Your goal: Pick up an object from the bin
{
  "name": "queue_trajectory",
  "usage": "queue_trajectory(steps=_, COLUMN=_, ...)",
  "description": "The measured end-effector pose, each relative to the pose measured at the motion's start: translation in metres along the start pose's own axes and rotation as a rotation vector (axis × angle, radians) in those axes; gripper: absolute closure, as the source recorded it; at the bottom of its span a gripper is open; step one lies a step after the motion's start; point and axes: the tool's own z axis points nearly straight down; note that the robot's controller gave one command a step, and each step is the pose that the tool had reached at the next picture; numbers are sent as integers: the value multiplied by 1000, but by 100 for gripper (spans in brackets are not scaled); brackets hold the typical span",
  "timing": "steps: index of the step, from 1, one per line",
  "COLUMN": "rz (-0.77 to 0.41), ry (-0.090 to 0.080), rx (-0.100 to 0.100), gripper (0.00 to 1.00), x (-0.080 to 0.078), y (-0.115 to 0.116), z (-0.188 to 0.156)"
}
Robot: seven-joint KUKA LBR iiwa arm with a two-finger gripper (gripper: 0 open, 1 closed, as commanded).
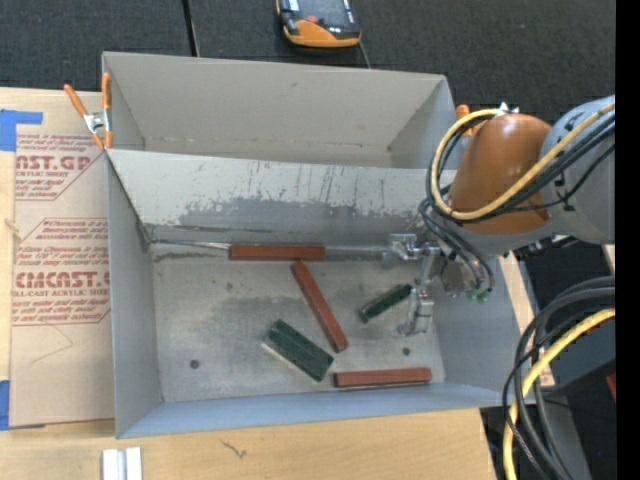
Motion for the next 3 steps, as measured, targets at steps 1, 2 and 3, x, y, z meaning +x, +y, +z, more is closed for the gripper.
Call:
queue_trajectory(steps=1, rz=39, ry=-2, rx=0, gripper=0, x=-1, y=-21, z=62)
queue_trajectory(steps=2, rz=-7, ry=0, rx=0, gripper=0, x=-1, y=-20, z=64)
queue_trajectory(steps=3, rz=29, ry=0, rx=-1, gripper=0, x=-1, y=-19, z=63)
